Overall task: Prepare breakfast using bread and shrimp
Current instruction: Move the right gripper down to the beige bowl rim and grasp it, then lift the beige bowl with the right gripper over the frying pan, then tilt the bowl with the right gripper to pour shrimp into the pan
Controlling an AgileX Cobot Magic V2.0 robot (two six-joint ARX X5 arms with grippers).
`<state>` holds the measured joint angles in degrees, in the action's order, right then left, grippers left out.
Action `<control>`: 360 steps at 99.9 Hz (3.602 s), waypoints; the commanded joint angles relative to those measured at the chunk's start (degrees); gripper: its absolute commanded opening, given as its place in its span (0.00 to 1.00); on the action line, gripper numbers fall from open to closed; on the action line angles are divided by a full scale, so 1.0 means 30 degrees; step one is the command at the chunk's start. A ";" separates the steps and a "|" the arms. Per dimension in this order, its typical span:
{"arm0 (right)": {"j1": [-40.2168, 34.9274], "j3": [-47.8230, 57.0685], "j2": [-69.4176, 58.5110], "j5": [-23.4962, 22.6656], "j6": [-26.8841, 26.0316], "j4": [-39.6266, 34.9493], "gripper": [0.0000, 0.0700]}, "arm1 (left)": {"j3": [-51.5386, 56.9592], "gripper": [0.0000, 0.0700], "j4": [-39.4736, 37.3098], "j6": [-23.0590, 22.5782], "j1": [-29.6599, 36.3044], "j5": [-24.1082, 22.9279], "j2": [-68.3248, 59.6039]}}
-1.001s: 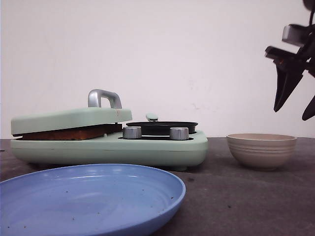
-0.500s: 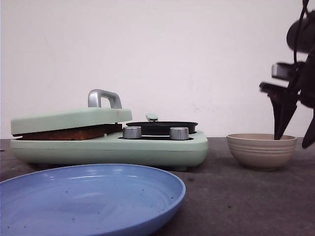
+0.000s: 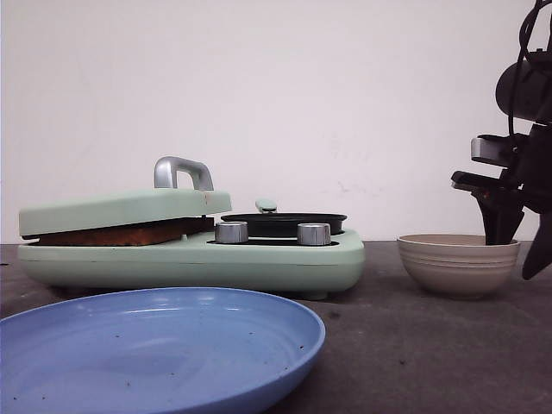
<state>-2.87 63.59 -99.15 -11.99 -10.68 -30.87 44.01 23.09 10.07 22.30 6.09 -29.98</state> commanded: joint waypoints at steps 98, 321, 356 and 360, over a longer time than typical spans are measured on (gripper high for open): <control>0.0022 0.0335 -0.0080 -0.1574 -0.0306 0.1333 0.00 | 0.0095 0.71 0.0233 -0.0204 0.0087 -0.0131 -0.0051; -0.9785 0.6521 -0.3665 1.2320 1.8374 1.8804 0.00 | 0.0095 0.71 0.1537 -0.1355 0.0087 -0.0102 -0.0044; -1.0389 0.6521 -0.3665 1.3384 2.1952 2.0546 0.00 | 0.0095 0.71 0.1530 -0.1894 0.0087 -0.0095 0.0058; -1.0404 0.6521 -0.3665 1.3376 2.2112 2.0553 0.00 | 0.0095 0.71 0.1537 -0.1996 0.0087 -0.0095 0.0102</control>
<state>-33.50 82.02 -109.69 27.90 53.91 29.80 44.01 28.10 5.32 22.30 5.93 -29.87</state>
